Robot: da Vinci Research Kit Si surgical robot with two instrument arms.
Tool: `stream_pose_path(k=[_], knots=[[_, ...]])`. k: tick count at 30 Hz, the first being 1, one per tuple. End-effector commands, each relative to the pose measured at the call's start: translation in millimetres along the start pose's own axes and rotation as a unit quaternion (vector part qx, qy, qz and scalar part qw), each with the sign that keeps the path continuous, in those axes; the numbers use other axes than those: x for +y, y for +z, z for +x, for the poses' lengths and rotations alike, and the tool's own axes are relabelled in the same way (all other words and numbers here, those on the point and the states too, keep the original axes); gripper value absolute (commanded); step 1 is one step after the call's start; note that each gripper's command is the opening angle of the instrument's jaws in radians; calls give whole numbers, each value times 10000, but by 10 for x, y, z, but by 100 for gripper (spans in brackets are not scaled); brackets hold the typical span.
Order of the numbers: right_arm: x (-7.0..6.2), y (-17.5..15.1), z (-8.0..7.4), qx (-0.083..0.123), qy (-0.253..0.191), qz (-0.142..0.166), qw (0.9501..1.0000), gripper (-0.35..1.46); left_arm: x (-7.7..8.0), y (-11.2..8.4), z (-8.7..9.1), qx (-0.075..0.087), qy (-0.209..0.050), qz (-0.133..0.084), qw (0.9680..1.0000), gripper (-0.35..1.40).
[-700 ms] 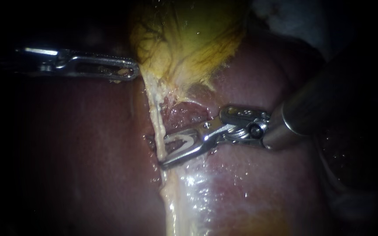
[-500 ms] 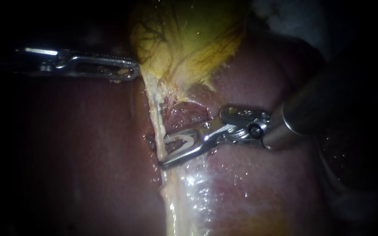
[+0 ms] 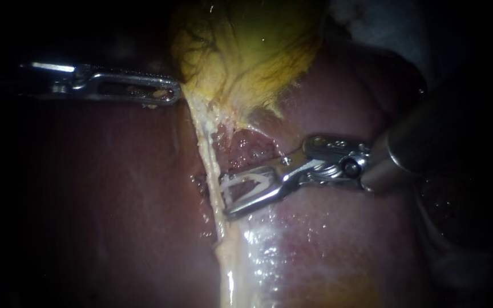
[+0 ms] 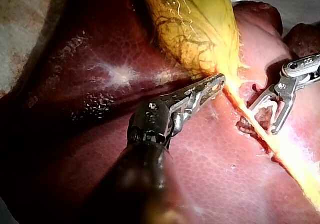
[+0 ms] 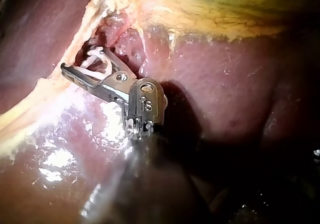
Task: Clipping first clip left tube
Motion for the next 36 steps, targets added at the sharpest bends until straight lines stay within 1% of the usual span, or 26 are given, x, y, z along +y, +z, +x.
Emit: stream_pose_path(k=[1,5,13,18,21,28,32,36], knots=[[-1,-2,0,-20,2,4,10000,60,0,0,0,1,1,4,10000,-35],[-3,-13,1,-50,13,11,10000,60,0,0,0,1,1,5,10000,-35],[-10,-39,14,-64,64,77,9999,60,0,0,0,1,1,5,10000,-35],[-14,-48,16,-2,84,340,9994,60,0,-1,0,1,1,5,10000,-35],[-20,-50,19,28,95,513,9986,60,0,-1,0,1,1,6,10000,-35],[-33,-52,29,170,113,880,9959,60,-1,-2,0,2,1,6,10000,-35],[-40,-50,36,300,109,1124,9932,59,-1,-1,0,1,1,5,10000,-35],[-42,-41,39,338,102,1223,9919,59,-1,-1,0,1,0,4,10000,-35]])
